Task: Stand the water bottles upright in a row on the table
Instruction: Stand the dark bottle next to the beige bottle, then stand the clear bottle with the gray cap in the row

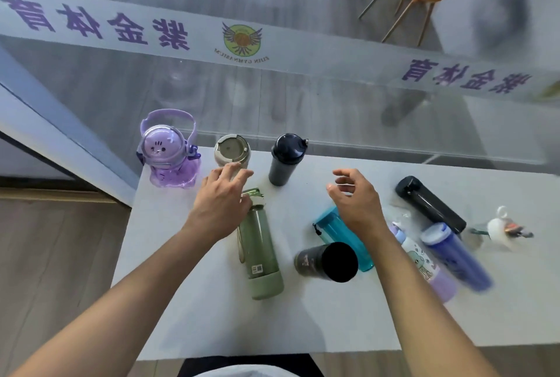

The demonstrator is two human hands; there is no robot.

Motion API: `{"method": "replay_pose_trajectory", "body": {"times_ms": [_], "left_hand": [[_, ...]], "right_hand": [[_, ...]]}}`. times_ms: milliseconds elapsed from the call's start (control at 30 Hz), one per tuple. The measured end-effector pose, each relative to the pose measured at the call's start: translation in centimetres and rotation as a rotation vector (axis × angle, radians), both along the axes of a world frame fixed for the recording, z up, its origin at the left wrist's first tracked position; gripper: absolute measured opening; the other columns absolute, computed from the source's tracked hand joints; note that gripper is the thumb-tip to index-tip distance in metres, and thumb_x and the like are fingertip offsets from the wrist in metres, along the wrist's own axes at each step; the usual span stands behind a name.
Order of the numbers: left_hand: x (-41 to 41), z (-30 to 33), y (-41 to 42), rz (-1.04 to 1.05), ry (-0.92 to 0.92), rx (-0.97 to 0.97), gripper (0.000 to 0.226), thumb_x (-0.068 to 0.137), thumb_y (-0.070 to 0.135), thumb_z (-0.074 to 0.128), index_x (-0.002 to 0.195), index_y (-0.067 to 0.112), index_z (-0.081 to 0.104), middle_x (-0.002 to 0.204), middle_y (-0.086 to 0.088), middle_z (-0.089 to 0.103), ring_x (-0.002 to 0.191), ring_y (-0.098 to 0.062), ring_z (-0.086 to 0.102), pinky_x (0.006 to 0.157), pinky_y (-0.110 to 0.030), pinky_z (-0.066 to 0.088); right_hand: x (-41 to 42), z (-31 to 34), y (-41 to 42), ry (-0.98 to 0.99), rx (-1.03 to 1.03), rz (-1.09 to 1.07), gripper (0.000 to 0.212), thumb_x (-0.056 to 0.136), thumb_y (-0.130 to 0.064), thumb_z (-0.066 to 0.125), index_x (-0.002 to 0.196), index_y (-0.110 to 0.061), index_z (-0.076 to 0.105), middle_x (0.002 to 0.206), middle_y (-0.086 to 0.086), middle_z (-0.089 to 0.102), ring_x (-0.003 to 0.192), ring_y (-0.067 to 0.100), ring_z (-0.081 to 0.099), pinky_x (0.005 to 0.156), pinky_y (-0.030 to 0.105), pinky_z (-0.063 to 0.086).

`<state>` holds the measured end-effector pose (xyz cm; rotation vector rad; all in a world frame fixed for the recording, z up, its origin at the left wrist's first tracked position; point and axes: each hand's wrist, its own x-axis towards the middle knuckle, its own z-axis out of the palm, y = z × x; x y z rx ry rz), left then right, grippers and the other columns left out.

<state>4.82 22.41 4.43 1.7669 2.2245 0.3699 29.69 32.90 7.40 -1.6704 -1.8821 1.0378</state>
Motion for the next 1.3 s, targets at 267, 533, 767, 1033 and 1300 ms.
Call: {"method": "replay_pose_trajectory", "body": {"times_ms": [267, 533, 767, 1033, 1300], "left_hand": [[6.3, -0.2, -4.4, -0.12, -0.115, -0.006, 0.046, 0.08, 0.031, 0.05, 0.125, 0.025, 0.056, 0.127, 0.0, 0.057, 0.111, -0.03, 0.051, 0.093, -0.045, 0.046], [12.8, 2.2, -5.8, -0.179, -0.218, 0.057, 0.039, 0.096, 0.033, 0.049, 0.134, 0.029, 0.048, 0.131, 0.006, 0.051, 0.116, -0.019, 0.047, 0.1, -0.037, 0.042], [18.2, 4.8, -5.5, -0.029, -0.222, 0.042, 0.041, 0.097, 0.037, 0.048, 0.137, 0.029, 0.045, 0.137, 0.008, 0.047, 0.125, -0.015, 0.043, 0.104, -0.034, 0.042], [23.2, 3.6, -4.9, 0.246, -0.249, 0.008, 0.041, 0.092, 0.037, 0.037, 0.131, 0.032, 0.047, 0.126, 0.014, 0.05, 0.115, -0.014, 0.043, 0.1, -0.033, 0.041], [24.4, 3.5, -4.3, 0.35, -0.293, -0.025, 0.041, 0.09, 0.034, 0.033, 0.13, 0.035, 0.046, 0.127, 0.019, 0.046, 0.11, -0.009, 0.038, 0.095, -0.025, 0.034]], "right_hand": [[5.5, -0.8, -6.0, 0.047, 0.009, -0.099, 0.016, 0.092, -0.021, 0.067, 0.107, -0.028, 0.065, 0.106, -0.005, 0.068, 0.098, 0.009, 0.065, 0.089, 0.028, 0.054], [9.7, -3.1, -6.2, -0.009, -0.046, -0.093, 0.017, 0.092, -0.024, 0.065, 0.109, -0.026, 0.066, 0.103, -0.007, 0.067, 0.097, 0.005, 0.064, 0.086, 0.022, 0.051], [13.3, -5.1, -0.8, -0.065, -0.059, 0.122, 0.02, 0.094, -0.023, 0.065, 0.113, -0.019, 0.067, 0.108, 0.0, 0.067, 0.096, 0.009, 0.063, 0.091, 0.025, 0.051], [12.9, -8.0, 7.1, -0.407, -0.014, 0.446, 0.042, 0.091, -0.03, 0.063, 0.132, -0.024, 0.055, 0.126, 0.004, 0.059, 0.115, 0.023, 0.056, 0.101, 0.039, 0.046], [10.3, -11.4, 9.7, -0.714, 0.023, 0.697, 0.082, 0.082, -0.035, 0.077, 0.149, -0.021, 0.031, 0.139, 0.008, 0.052, 0.124, 0.031, 0.052, 0.101, 0.044, 0.041]]}}
